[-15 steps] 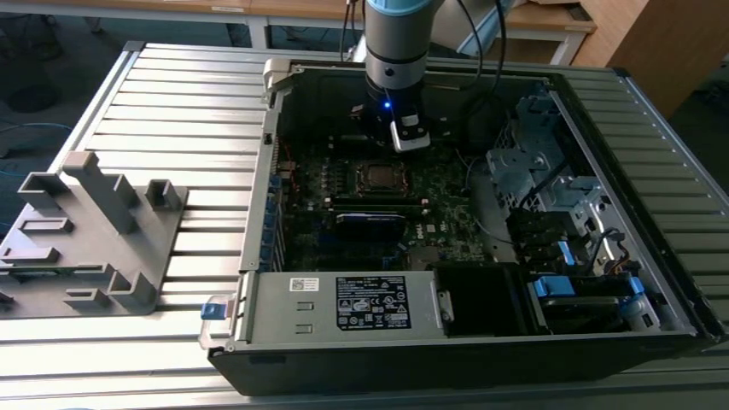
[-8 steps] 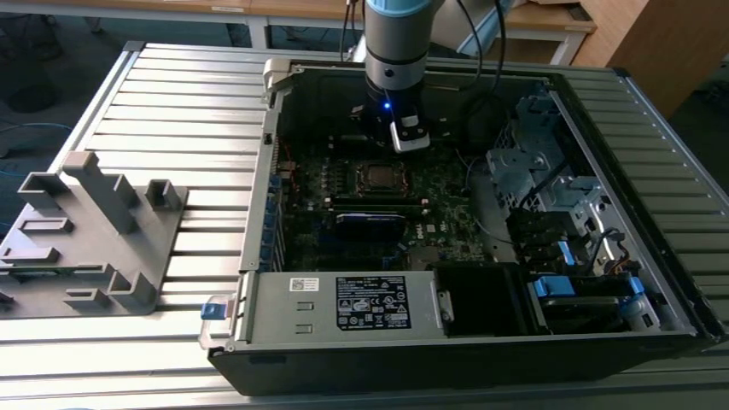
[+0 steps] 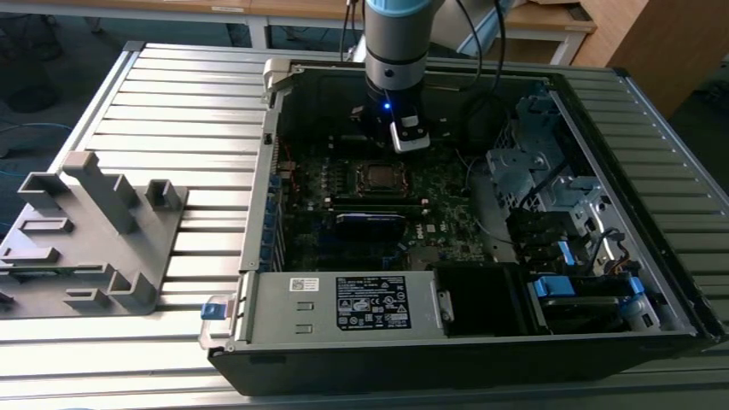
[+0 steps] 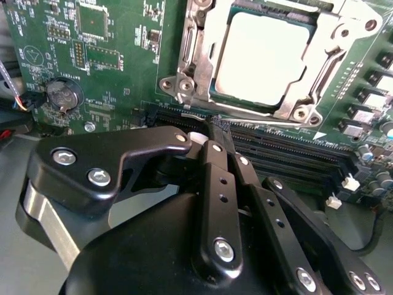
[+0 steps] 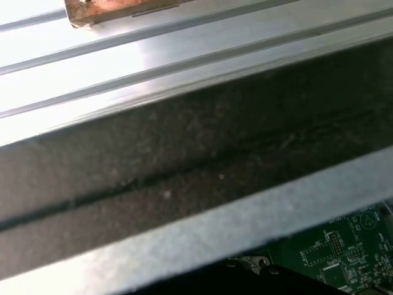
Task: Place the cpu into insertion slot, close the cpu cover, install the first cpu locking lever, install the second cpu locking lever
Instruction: 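Install the first cpu locking lever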
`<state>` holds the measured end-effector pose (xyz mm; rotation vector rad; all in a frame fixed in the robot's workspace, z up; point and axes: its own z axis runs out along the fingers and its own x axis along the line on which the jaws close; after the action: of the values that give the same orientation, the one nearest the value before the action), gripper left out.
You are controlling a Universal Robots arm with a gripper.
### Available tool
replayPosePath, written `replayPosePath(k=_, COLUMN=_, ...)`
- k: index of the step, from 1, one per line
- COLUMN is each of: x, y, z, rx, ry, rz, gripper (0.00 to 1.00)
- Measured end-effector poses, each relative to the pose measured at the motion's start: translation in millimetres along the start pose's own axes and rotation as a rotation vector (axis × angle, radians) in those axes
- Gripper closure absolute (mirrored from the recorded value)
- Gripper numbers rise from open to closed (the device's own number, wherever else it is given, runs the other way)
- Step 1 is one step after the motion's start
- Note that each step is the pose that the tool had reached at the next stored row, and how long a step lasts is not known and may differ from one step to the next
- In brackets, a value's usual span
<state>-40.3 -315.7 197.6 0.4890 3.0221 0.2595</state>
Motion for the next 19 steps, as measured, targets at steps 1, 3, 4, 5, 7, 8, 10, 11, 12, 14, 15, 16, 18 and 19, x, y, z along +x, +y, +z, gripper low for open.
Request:
replayPosePath(k=1, x=0.0, y=-0.1, z=0.1, rx=0.006, ry=-0.0019, rz=-0.001, gripper=0.9)
replayPosePath(k=3, x=-0.1, y=-0.1, z=0.3, rx=0.01, ry=-0.0031, rz=-0.001, gripper=0.9)
replayPosePath(k=4, x=-0.1, y=-0.2, z=0.3, rx=0.0103, ry=-0.0031, rz=-0.001, gripper=0.9)
replayPosePath(k=5, x=-0.1, y=-0.2, z=0.2, rx=0.0105, ry=-0.0031, rz=-0.001, gripper=0.9)
replayPosePath(k=7, x=0.0, y=-0.2, z=0.6, rx=0.0104, ry=-0.0032, rz=-0.001, gripper=0.9)
replayPosePath(k=8, x=0.0, y=-0.2, z=1.2, rx=0.0103, ry=-0.0032, rz=-0.001, gripper=0.9)
replayPosePath(k=10, x=0.0, y=-0.4, z=2.0, rx=0.0112, ry=-0.0035, rz=-0.001, gripper=0.9)
replayPosePath(k=11, x=0.0, y=-0.5, z=2.0, rx=0.0122, ry=-0.0036, rz=-0.001, gripper=0.9)
replayPosePath(k=12, x=0.0, y=-0.5, z=2.0, rx=0.0123, ry=-0.0037, rz=-0.001, gripper=0.9)
replayPosePath(k=14, x=0.0, y=-0.5, z=2.0, rx=0.0123, ry=-0.0038, rz=-0.001, gripper=0.9)
replayPosePath(k=15, x=0.0, y=-0.5, z=2.0, rx=0.0123, ry=-0.0038, rz=-0.001, gripper=0.9)
replayPosePath(k=16, x=0.0, y=-0.4, z=2.1, rx=0.0124, ry=-0.004, rz=-0.001, gripper=0.9)
replayPosePath(k=18, x=0.0, y=-0.4, z=1.8, rx=0.0133, ry=-0.0042, rz=-0.002, gripper=0.9)
replayPosePath(k=19, x=0.0, y=-0.3, z=1.2, rx=0.0137, ry=-0.0043, rz=-0.002, gripper=0.9)
